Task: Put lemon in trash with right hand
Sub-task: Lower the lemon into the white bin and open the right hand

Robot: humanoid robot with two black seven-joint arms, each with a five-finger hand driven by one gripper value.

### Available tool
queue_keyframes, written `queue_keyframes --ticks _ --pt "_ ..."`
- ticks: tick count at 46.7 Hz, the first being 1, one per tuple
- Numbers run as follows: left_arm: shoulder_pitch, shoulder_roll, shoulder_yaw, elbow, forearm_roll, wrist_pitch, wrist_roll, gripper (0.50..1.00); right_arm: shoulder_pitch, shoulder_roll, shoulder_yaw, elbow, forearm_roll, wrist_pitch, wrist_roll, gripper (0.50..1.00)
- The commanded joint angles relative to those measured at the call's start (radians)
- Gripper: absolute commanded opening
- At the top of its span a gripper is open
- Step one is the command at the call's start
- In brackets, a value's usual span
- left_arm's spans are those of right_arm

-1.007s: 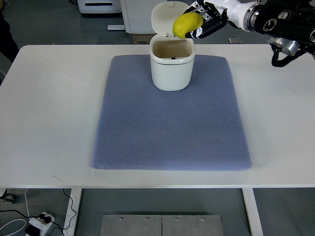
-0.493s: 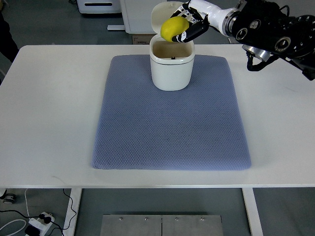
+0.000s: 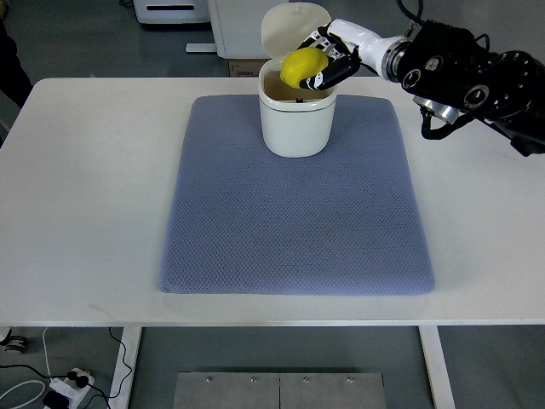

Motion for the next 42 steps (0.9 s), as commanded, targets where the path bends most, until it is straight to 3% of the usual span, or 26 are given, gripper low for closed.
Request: queue_keyframes --ticks 1,16,26,42 --pt "0.000 0.000 0.000 0.000 0.000 0.000 0.000 1.000 0.000 0.000 0.000 0.000 0.000 0.000 0.004 0.742" --pt "0.000 0.000 0.000 0.000 0.000 0.000 0.000 1.000 0.000 0.000 0.000 0.000 0.000 0.000 0.005 0.820" --pt "0.000 0.000 0.000 0.000 0.001 0.000 0.000 1.000 0.001 -0.005 0.001 0.002 0.002 0.002 0.004 0.933" --pt "0.000 0.000 0.000 0.000 0.000 0.000 0.000 1.000 -0.002 -0.025 0.037 0.012 0.003 0.008 0.004 0.968"
